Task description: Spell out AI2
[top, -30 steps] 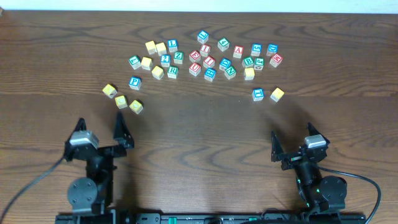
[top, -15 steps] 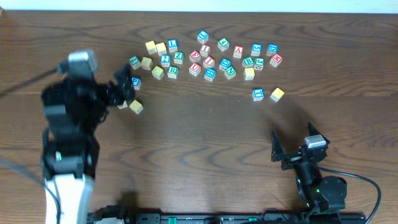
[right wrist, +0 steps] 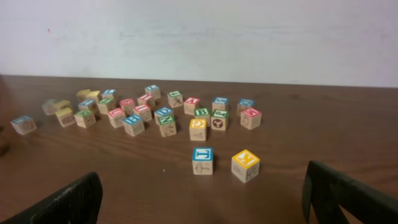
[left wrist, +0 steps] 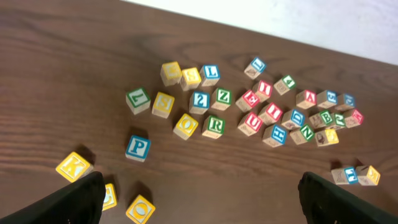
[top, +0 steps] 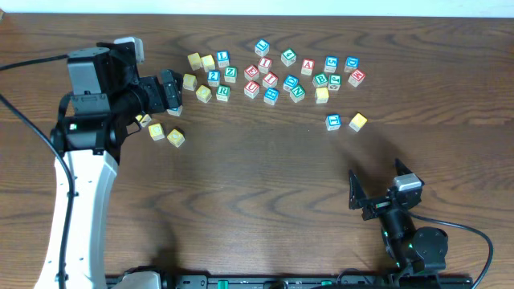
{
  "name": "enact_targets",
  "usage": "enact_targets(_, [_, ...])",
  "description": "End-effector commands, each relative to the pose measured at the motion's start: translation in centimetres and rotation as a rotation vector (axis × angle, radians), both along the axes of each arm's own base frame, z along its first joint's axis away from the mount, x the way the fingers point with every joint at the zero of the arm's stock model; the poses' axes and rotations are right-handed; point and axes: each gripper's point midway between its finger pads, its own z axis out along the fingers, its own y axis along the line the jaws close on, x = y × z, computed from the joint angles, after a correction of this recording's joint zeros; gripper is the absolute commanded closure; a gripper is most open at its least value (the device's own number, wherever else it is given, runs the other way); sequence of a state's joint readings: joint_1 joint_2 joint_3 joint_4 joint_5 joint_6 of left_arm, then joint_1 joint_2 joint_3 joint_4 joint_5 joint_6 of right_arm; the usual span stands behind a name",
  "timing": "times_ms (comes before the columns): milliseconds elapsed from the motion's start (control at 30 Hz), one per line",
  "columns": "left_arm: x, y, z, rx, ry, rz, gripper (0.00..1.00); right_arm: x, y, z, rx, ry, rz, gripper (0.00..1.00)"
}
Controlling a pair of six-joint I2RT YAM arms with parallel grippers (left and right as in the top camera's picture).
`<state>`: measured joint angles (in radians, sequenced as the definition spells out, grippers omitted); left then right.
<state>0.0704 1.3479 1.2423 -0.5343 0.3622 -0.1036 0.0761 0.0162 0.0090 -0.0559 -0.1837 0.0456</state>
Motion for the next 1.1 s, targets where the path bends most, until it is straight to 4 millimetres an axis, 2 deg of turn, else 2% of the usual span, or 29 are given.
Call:
enact_targets(0, [0.2, -0.2, -0.3, 0.000, 0.025, -0.021, 0.02, 0.0, 0.1, 0.5, 0.051, 0.018, 0.005, 0.01])
enact_targets(133, [-0.2, -0.1, -1.9, -0.002, 0.089, -0.018, 0.02, 0.1, 0.2, 2.7, 0.049, 0.014, 0.008, 0.01])
enact_targets(233, [-0.1, -0.1, -2.3, -0.004, 0.100, -0.018, 0.02, 0.7, 0.2, 4.8, 0.041, 0.026, 0.007, 0.01])
enact_targets(400, [-0.1, -0.1, -2.3, -0.004, 0.099, -0.018, 0.02, 2.7, 0.3, 8.1, 0.038, 0.071, 0.005, 0.01])
enact_targets(533, [0.1, -0.1, -2.2, -0.003, 0.091, -0.018, 0.03, 5.4, 0.7, 10.8, 0.036, 0.120, 0.013, 0.01])
enact_targets(700, [0.0, -0.1, -2.2, -0.003, 0.092, -0.018, 0.02, 9.3, 2.0, 13.8, 0.035, 0.214, 0.077, 0.01])
enact_targets(900, [0.0, -0.1, -2.2, -0.003, 0.092, -0.018, 0.02, 14.0, 3.6, 15.2, -0.030, 0.389, 0.162, 0.01])
enact_targets(1067, [0.0, -0.1, -2.2, -0.003, 0.092, -0.018, 0.02, 17.2, 4.5, 15.8, -0.100, 0.507, 0.231, 0.01])
